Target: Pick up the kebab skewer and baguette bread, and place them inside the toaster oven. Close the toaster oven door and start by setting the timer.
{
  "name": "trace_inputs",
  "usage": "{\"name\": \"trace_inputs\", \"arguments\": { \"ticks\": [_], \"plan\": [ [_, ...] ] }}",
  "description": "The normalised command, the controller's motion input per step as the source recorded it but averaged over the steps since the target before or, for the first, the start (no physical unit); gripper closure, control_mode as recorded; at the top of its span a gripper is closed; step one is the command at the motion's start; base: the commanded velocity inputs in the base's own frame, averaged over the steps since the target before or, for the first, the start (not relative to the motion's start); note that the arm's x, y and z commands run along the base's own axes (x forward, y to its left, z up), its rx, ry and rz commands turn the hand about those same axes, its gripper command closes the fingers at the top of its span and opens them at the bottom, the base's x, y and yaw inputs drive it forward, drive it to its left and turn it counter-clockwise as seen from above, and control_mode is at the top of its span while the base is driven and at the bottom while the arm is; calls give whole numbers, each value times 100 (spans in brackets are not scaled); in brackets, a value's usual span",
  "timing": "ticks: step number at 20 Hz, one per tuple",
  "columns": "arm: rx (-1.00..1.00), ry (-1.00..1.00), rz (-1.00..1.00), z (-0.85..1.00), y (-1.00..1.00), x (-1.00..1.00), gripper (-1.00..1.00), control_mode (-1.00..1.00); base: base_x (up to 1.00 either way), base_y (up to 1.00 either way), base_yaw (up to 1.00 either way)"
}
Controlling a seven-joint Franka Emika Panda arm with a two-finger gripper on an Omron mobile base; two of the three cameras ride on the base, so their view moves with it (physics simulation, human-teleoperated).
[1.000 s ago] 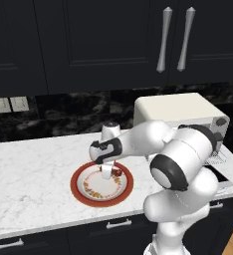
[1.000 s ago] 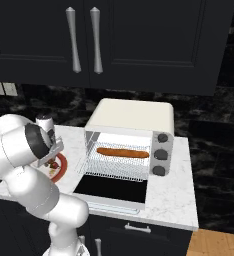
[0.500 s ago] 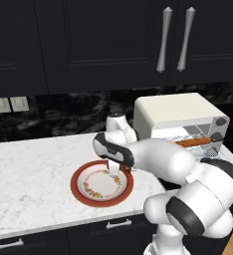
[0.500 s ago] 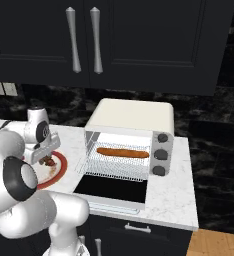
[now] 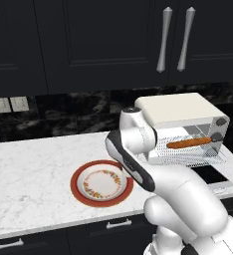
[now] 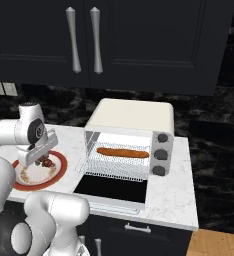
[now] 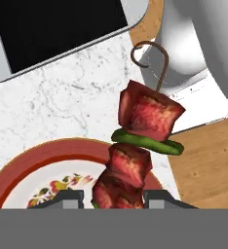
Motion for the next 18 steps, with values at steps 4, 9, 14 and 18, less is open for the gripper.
{"name": "trace_inputs", "arguments": {
  "ticks": [4, 9, 14, 18],
  "plan": [
    [-1, 0, 6, 87, -9, -11, 100, -100, 0, 0, 0],
    [-1, 0, 0, 69, -67, -23, 100, -100, 0, 0, 0],
    [0, 0, -1, 60, -97, -3, 100, -100, 0, 0, 0],
    [0, 2, -3, 40, -100, -8, 100, -100, 0, 0, 0]
  ]
}}
